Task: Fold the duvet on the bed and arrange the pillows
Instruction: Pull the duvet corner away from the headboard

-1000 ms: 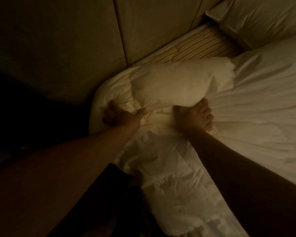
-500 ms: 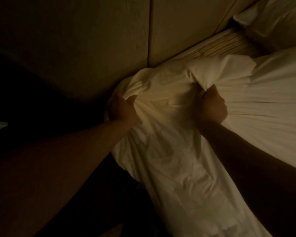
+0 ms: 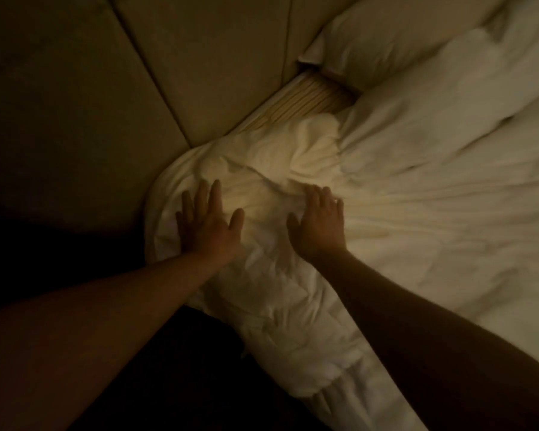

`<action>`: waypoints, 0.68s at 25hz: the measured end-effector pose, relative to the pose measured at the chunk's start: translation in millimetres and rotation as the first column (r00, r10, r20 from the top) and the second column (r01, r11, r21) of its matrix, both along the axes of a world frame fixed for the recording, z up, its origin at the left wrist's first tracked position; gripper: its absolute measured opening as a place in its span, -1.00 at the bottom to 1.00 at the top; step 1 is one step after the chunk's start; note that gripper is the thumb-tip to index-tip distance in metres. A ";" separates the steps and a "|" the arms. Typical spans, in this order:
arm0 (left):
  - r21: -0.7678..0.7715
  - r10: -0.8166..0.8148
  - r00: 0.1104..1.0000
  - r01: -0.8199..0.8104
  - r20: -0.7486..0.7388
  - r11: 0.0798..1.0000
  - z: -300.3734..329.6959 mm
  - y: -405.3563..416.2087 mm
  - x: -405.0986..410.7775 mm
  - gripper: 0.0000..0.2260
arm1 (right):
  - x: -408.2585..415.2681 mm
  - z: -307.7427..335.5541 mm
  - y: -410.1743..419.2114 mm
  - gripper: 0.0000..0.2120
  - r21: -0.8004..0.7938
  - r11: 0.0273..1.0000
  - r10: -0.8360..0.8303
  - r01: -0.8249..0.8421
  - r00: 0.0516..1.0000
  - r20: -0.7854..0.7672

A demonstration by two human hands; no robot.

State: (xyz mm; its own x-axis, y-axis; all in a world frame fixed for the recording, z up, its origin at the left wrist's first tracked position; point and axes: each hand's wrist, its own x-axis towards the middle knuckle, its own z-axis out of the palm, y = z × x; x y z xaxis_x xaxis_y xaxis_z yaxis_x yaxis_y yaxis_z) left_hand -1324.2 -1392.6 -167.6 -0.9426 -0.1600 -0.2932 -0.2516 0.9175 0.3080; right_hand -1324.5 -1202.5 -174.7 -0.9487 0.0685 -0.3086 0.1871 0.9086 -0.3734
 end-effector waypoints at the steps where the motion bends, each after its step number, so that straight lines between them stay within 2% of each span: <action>1: 0.016 -0.073 0.997 0.072 0.027 0.997 10.5 12.9 2.3 -0.39 | 13.8 13.7 15.4 -0.36 -0.009 1.000 -0.018 0.018 1.000 0.006; 6: 0.103 -0.345 0.938 0.341 0.032 0.935 92.6 98.0 22.6 -0.40 | 90.1 99.4 116.6 -0.41 0.003 0.977 -0.215 0.215 0.976 0.022; 10: 0.174 -0.542 0.840 0.539 -0.037 0.824 166.1 182.4 52.8 -0.40 | 160.7 179.8 201.4 -0.45 0.033 0.925 -0.375 0.378 0.924 -0.077; 14: 0.128 -0.733 0.666 0.746 -0.137 0.653 233.3 291.3 113.8 -0.41 | 260.4 254.7 291.3 -0.47 0.025 0.832 -0.540 0.554 0.820 -0.192; 17: 0.099 -0.820 0.547 0.837 -0.167 0.538 265.7 377.3 181.9 -0.41 | 352.8 289.8 353.9 -0.48 0.014 0.748 -0.638 0.664 0.724 -0.264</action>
